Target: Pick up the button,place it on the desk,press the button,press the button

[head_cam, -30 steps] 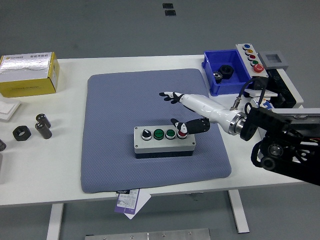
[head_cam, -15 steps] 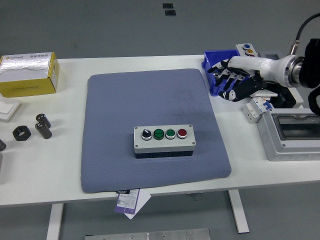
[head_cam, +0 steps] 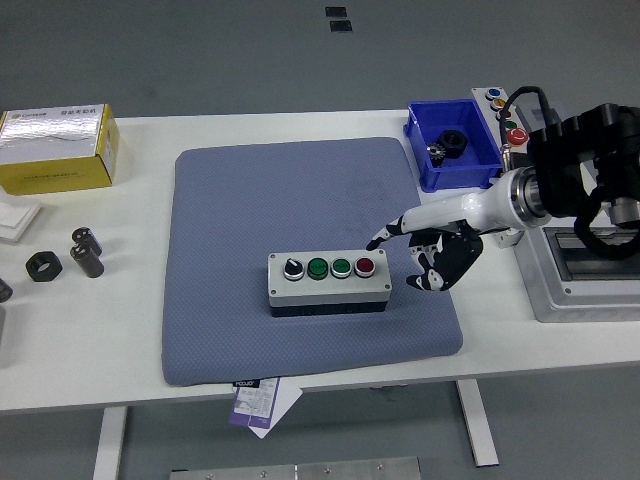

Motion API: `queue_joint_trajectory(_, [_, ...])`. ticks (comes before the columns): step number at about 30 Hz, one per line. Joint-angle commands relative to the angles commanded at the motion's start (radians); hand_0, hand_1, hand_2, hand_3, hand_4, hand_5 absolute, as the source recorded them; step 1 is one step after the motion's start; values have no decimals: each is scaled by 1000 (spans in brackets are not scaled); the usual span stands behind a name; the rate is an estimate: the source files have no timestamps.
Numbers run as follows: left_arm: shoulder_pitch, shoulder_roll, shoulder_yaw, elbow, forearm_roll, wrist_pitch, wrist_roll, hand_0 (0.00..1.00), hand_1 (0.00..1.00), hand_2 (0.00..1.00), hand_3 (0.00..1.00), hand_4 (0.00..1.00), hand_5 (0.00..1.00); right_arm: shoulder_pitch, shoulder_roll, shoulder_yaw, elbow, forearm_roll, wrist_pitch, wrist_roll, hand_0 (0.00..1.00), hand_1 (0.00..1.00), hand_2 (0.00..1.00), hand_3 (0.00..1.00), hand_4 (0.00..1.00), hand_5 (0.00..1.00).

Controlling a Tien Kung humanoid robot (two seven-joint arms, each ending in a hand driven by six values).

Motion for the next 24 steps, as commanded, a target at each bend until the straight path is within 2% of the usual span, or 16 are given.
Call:
queue_joint_trajectory(7, [-2,0,-3,0,4,0,2,687,630,550,591,664,203,-7,69,-51,-94,-29,0,0,2,189,258,998,425,2])
queue_joint_trajectory(11, [-3,-1,0,0,1,0,0,688,630,551,591,664,203,-15,92,-69,-139,-48,-3,0,2,187,257,998,414,2])
queue_joint_trajectory(24, [-5,0,0,0,3,0,1,688,630,551,591,665,202,-21,145,-94,-224,-76,-34,0,2,186,255,998,408,2])
